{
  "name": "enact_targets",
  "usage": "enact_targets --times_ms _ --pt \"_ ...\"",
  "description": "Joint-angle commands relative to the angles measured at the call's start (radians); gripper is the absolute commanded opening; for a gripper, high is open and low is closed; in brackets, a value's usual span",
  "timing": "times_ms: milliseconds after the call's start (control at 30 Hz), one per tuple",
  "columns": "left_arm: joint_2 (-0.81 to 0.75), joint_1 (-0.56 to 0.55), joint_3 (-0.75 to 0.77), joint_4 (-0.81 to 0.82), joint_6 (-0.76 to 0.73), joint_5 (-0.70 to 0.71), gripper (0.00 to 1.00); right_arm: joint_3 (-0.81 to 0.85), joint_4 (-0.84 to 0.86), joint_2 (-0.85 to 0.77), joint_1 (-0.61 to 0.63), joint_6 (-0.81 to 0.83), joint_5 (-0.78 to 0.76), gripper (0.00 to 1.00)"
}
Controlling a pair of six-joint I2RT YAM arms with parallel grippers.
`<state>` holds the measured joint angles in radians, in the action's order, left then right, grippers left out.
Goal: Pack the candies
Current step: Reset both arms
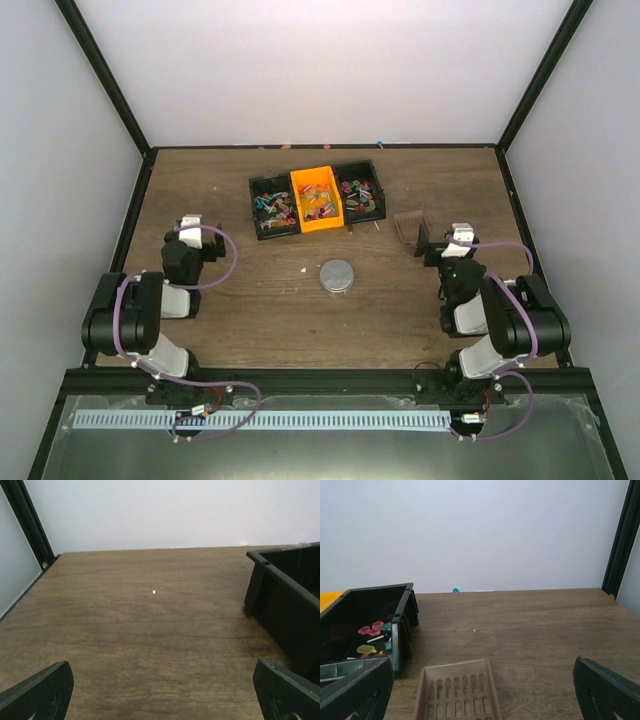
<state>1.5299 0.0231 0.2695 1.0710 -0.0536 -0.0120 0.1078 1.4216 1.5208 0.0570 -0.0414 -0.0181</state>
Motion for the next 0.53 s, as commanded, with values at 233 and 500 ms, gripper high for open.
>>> enact_targets --times_ms 233,500 --pt "0.032 0.012 0.008 0.116 0.029 -0.024 1.0 0.079 -0.067 0.013 -0.013 0.009 -0.019 1.0" --pt "0.029 0.012 0.013 0.104 0.031 -0.023 1.0 0.093 -0.097 0.015 -0.013 0.005 -0.026 1.0"
